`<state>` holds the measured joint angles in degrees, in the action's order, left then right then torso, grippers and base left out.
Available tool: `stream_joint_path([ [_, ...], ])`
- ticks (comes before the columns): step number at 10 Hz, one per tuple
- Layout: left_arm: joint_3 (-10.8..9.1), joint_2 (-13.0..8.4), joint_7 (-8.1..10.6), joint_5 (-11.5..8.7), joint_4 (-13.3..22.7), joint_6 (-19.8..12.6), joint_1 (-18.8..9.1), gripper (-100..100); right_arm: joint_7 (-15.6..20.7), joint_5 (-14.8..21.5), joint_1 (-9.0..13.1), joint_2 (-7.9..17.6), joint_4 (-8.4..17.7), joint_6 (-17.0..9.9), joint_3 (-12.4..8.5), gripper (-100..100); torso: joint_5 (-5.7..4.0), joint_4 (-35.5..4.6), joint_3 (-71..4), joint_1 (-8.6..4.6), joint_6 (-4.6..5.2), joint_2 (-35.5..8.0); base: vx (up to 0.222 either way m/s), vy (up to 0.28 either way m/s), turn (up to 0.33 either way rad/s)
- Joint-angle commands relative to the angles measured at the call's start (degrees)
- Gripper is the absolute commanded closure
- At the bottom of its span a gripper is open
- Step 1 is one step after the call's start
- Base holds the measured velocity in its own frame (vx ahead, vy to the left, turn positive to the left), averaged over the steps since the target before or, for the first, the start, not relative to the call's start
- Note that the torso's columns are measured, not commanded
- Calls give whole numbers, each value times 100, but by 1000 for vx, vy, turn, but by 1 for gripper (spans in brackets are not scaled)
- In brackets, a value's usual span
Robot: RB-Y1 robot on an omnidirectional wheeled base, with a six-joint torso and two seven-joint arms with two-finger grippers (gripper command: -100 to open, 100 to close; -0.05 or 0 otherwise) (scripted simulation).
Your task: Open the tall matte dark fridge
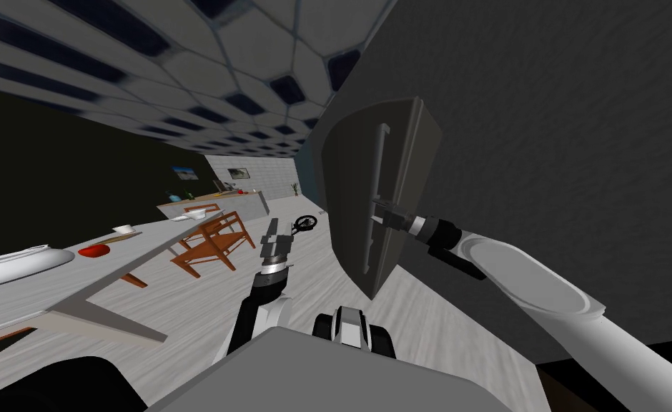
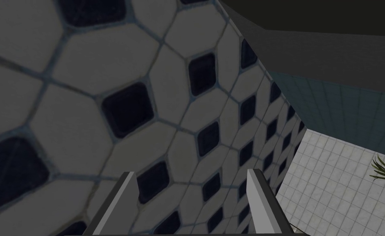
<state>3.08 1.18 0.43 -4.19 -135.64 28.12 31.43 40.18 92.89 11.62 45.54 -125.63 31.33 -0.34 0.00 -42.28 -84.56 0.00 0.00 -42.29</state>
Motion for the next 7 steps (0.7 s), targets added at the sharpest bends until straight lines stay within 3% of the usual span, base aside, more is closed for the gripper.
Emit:
stream_joint_path([
  [1,0,0,0,0,0,0,0,0,236,470,232,276,116,55,19,-100,0,0,-1,0,-1,0,16,-7,11],
  [2,0,0,0,0,0,0,0,0,236,573,232,276,116,55,19,-100,0,1,-2,0,-1,3,15,-5,6],
  [7,0,0,0,0,0,0,0,0,591,1458,594,740,257,144,46,-100,0,0,-1,-1,0,1,14,-8,9],
])
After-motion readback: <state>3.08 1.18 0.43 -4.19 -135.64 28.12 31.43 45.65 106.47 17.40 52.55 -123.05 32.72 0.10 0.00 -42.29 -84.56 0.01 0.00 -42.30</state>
